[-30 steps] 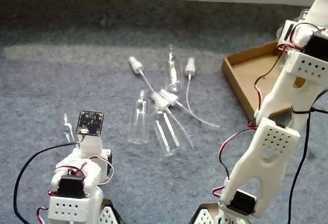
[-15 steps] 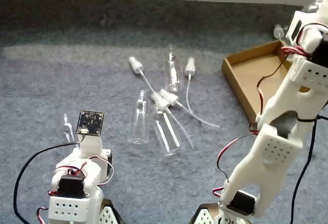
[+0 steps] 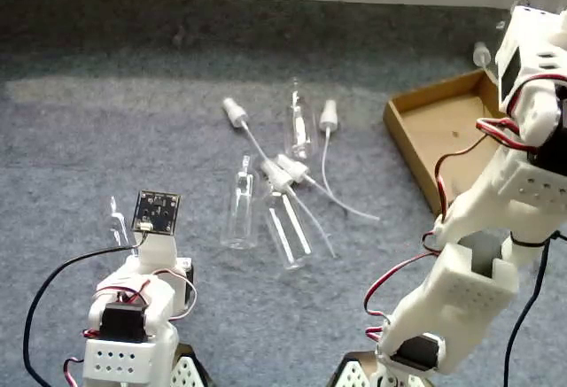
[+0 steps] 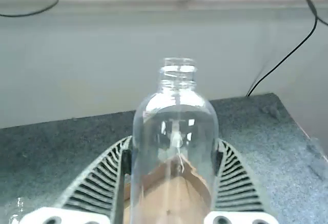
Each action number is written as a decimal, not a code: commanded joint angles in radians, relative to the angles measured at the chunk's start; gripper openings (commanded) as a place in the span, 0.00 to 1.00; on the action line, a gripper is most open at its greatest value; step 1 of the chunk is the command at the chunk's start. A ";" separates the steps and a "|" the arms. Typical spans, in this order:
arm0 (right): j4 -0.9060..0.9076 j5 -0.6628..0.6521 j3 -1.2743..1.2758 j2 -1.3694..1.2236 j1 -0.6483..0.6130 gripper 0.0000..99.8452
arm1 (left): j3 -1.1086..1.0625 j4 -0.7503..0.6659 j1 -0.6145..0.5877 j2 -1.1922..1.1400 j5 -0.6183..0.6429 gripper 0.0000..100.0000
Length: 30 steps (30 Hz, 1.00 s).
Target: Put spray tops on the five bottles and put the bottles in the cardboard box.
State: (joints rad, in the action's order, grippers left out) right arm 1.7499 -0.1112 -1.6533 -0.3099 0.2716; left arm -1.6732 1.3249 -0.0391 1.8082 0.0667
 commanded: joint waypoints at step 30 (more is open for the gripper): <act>-0.005 -0.009 0.464 0.631 -0.124 0.10 | -0.022 0.005 0.008 0.007 -0.009 0.01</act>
State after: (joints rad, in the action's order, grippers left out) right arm 1.7515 -0.1112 -1.2651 0.3345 0.1580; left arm -1.6732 1.3249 -0.0391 1.8082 0.0667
